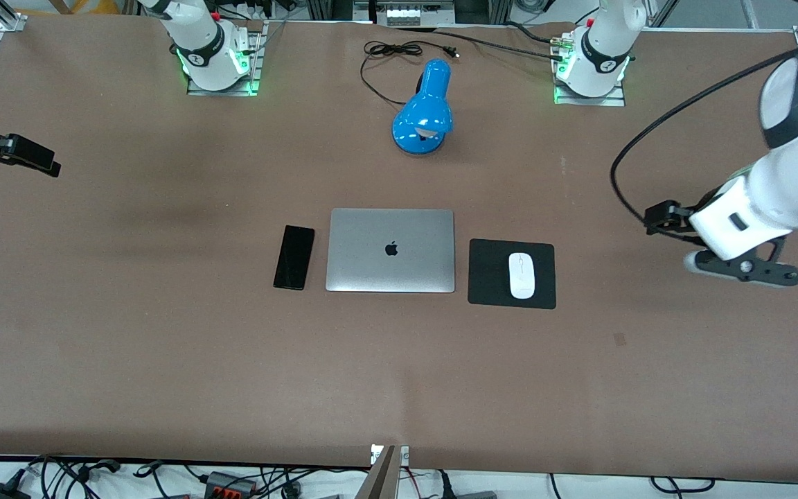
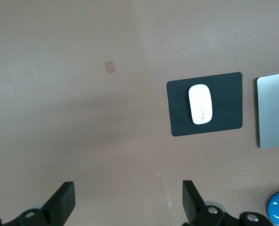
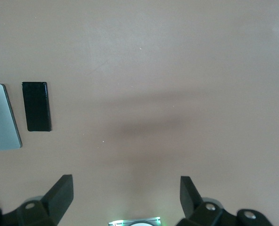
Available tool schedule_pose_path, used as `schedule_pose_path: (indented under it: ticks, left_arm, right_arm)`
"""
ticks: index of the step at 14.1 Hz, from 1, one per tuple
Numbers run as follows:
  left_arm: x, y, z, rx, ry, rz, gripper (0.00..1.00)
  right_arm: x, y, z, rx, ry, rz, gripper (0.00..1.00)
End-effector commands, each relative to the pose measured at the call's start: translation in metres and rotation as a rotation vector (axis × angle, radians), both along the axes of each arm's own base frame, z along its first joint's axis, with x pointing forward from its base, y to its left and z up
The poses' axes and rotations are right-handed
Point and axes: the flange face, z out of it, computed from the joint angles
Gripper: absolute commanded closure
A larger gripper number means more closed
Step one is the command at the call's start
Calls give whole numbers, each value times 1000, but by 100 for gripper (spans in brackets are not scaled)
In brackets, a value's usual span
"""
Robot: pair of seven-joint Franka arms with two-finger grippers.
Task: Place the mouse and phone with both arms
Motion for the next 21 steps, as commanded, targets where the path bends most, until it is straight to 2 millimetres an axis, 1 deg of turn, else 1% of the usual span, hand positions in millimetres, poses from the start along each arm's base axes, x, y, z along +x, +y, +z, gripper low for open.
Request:
schedule_pose_path:
  ticks: [1, 2, 3, 4, 5, 6, 7, 8, 9, 10, 11, 12, 13, 15, 21]
  left_arm:
    - [-16, 3, 17, -18, 49, -24, 0]
    - [-15, 2, 18, -24, 50, -25, 0]
    - [-17, 3, 24, -19, 30, -29, 0]
    - [-27, -3, 38, -10, 10, -24, 0]
    - [-42, 23, 37, -36, 30, 35, 0]
    - [-60, 38, 29, -94, 51, 79, 0]
    - [-69, 48, 27, -104, 25, 105, 0]
    - [-70, 48, 26, -109, -5, 107, 0]
    - [-71, 57, 36, -124, -54, 131, 0]
    - [-76, 71, 46, -131, -94, 164, 0]
    - [-81, 69, 44, -129, -83, 155, 0]
    - [-79, 62, 42, -116, -81, 134, 0]
    - [-76, 57, 45, -116, -88, 131, 0]
    - [-72, 59, 44, -115, -89, 127, 0]
    - [-70, 57, 42, -114, -85, 129, 0]
  right_arm:
    - [2, -1, 2, 16, -12, 7, 0]
    - [3, -1, 2, 14, -13, 3, 0]
    - [3, 0, 2, 15, -14, 1, 0]
    - [3, -2, 1, 15, -12, -2, 0]
    - [5, -3, -2, 17, -6, 9, 0]
    - [5, -3, -2, 18, -6, 7, 0]
    - [5, -3, -2, 17, -6, 7, 0]
    - [5, -2, -2, 17, -6, 9, 0]
    - [5, -2, -2, 17, -6, 9, 0]
    - [5, -2, -2, 17, -6, 9, 0]
    - [5, -2, -2, 17, -6, 9, 0]
    - [5, -2, -2, 17, -6, 9, 0]
    - [5, -2, -2, 17, -6, 9, 0]
    - [5, -4, -2, 18, -6, 6, 0]
    - [5, -3, -2, 17, -6, 7, 0]
